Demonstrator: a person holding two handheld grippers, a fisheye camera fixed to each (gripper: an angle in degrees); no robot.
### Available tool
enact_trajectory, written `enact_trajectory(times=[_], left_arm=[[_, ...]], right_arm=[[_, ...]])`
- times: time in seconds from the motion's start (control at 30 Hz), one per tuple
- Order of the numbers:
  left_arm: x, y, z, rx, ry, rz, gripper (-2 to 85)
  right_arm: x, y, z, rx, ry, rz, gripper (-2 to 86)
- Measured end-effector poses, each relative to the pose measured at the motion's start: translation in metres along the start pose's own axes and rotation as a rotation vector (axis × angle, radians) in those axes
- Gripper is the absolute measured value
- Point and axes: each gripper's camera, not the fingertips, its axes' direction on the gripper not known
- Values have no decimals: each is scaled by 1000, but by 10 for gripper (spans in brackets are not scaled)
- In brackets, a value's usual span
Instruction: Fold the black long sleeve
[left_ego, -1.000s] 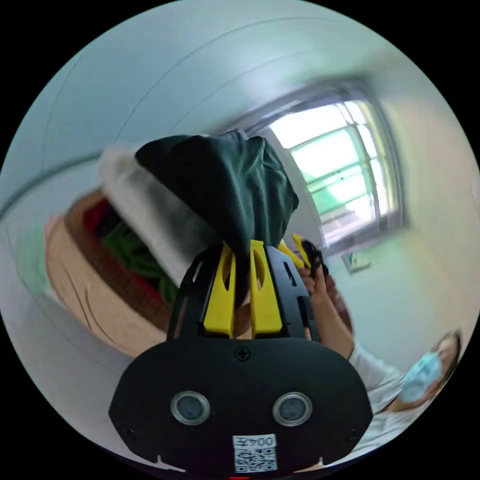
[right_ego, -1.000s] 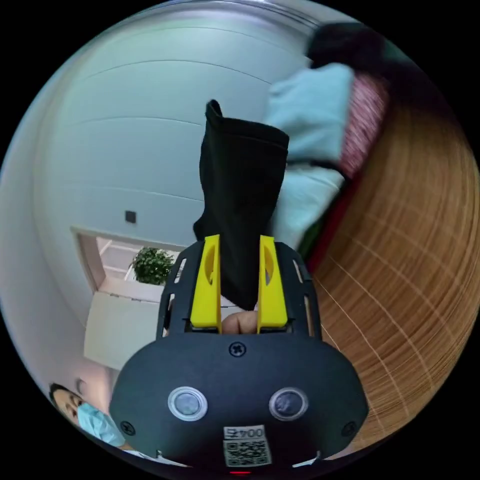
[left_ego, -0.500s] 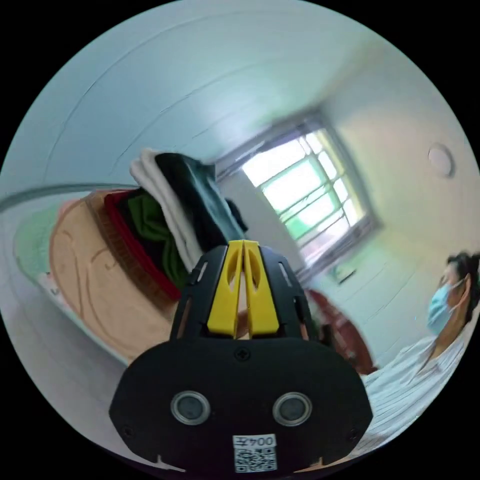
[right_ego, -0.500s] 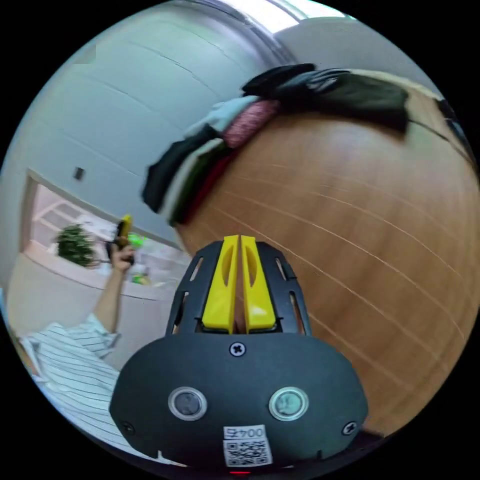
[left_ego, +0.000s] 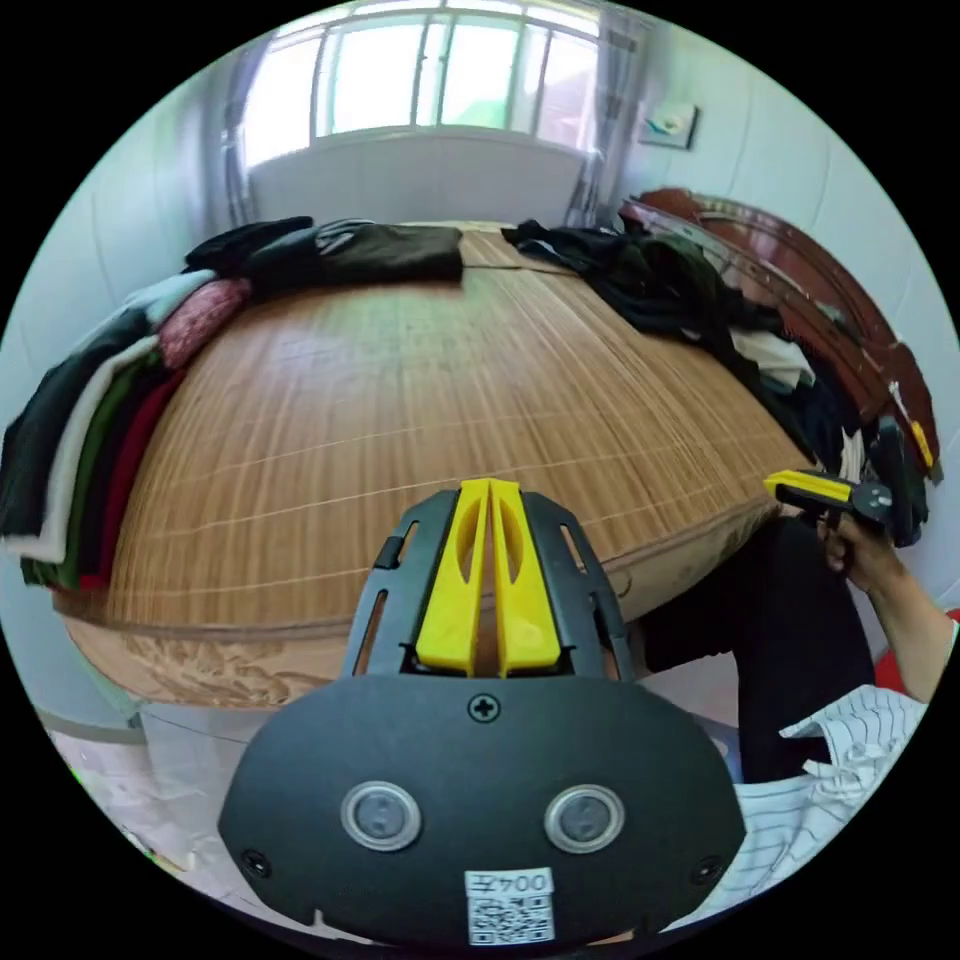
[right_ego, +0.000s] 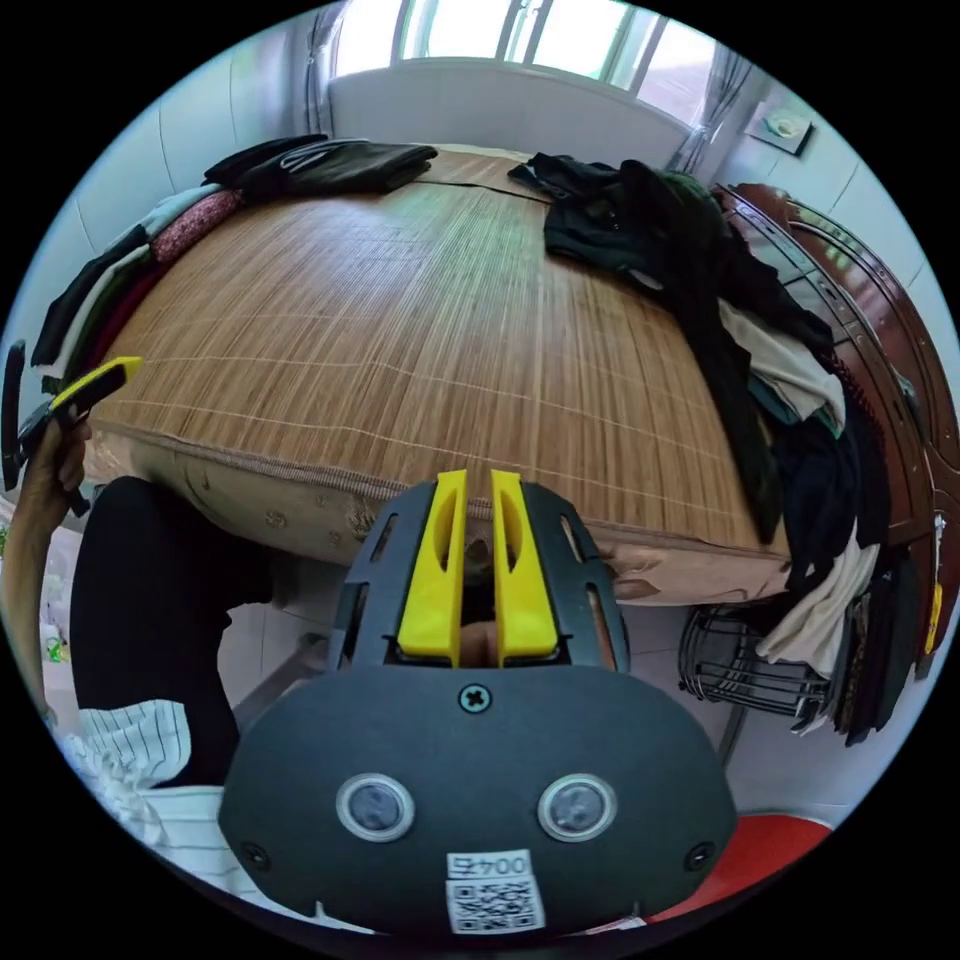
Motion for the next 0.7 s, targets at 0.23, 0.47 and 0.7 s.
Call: enact_trajectory(times=[0.23, 0.47, 0.7], left_arm=[[76, -5, 129, -185, -87, 192, 5], [60, 2, 178, -204, -216, 263, 3], [-23, -2, 190, -186, -67, 50, 5]], right_arm=[[-18, 17, 3, 63, -30, 33, 38], [46, 33, -27, 154, -334, 195, 33], [212, 17, -66, 356, 21, 427, 139]])
